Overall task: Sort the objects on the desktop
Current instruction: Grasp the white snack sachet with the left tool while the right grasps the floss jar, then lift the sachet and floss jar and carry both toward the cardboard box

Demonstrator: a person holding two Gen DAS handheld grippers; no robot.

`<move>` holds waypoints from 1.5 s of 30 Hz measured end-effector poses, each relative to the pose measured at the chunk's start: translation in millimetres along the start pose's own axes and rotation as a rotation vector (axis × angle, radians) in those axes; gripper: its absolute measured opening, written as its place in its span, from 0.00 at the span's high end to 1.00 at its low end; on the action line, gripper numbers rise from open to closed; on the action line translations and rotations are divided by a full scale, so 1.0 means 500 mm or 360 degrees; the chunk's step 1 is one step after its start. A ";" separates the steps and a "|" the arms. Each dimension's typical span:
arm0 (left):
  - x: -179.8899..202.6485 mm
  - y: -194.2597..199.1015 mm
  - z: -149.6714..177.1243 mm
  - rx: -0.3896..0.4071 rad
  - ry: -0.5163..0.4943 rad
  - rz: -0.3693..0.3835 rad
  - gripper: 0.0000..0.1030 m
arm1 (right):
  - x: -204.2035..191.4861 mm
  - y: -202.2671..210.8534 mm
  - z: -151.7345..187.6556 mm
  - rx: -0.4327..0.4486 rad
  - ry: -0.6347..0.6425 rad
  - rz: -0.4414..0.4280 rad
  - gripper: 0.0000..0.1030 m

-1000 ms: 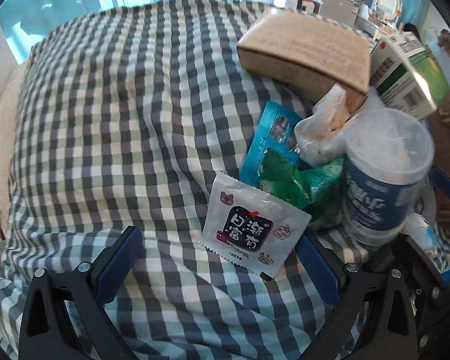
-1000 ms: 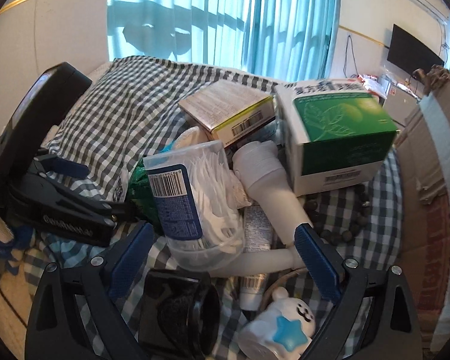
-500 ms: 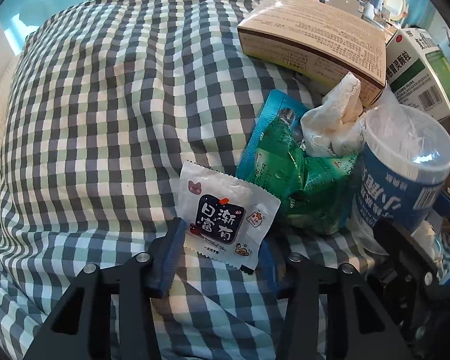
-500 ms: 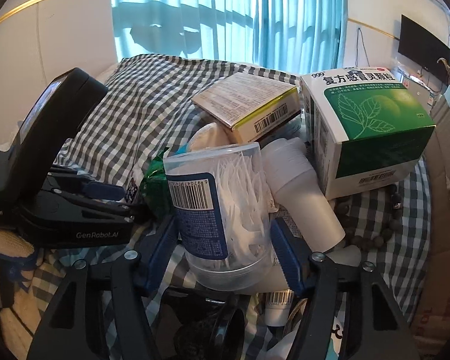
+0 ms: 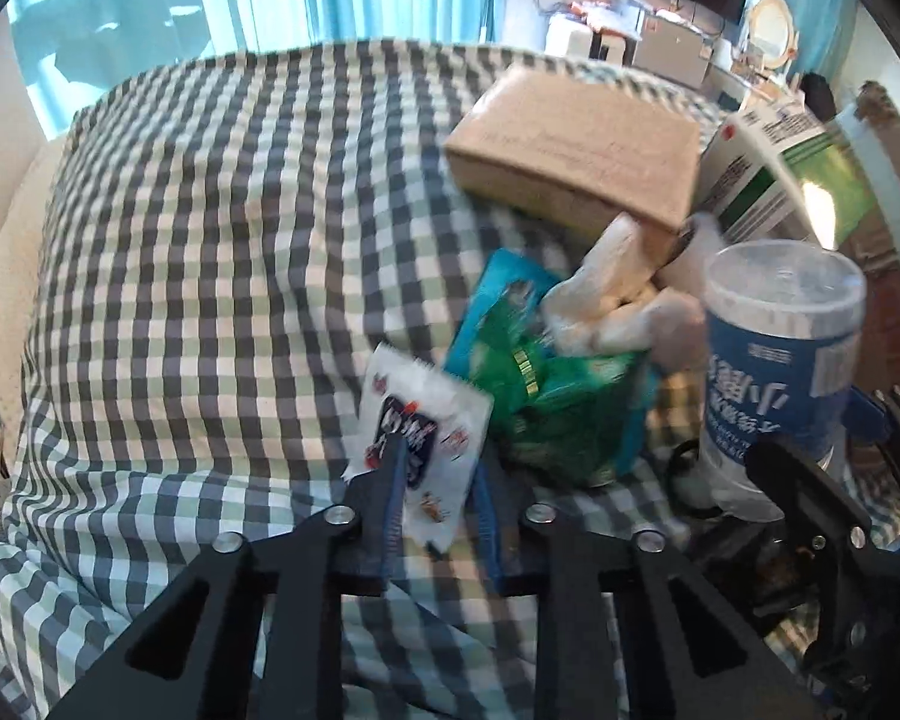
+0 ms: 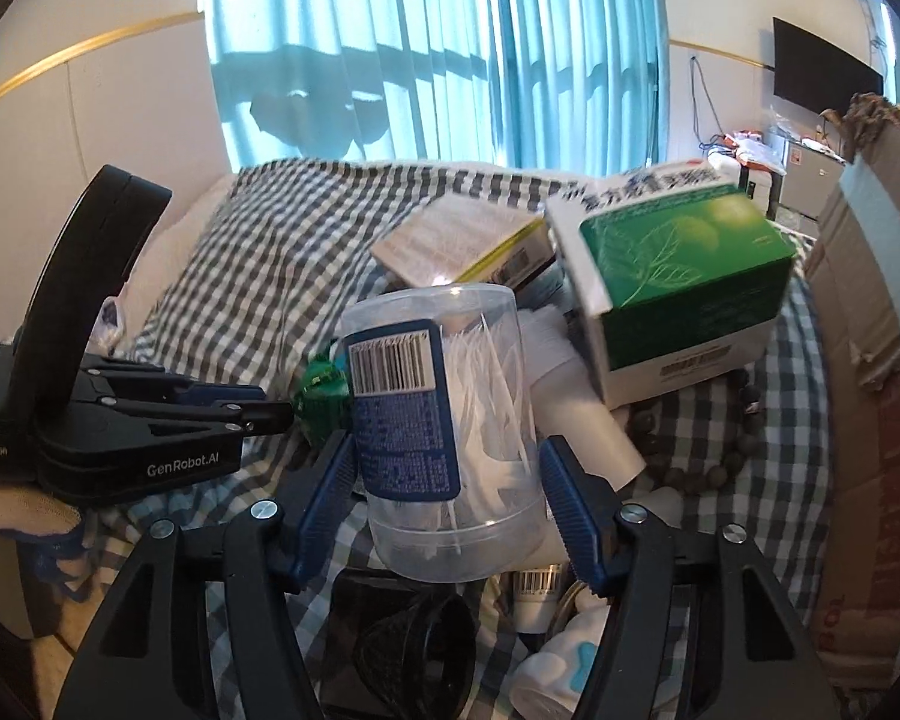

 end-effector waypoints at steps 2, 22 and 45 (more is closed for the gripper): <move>0.017 0.027 -0.008 0.0046 -0.0029 -0.0002 0.82 | 0.000 0.014 -0.011 0.0029 -0.0008 -0.0001 0.40; 0.096 0.253 -0.068 0.0472 -0.0032 0.0102 0.85 | 0.017 0.173 -0.110 0.0332 -0.0073 0.0112 0.40; 0.053 -0.011 -0.027 -0.0085 -0.0018 -0.0076 0.37 | 0.061 0.347 -0.161 0.0648 -0.0086 0.0225 0.40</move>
Point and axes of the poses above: each gripper's, at about its wrist camera, not at the fingertips, and y roughly against the way its jaws point, x to its right, z to its underside, the point moved 5 cm from there along -y, roughly the way its jaws point, and after that the axes turned 13 degrees about y, right-handed, at the moved point
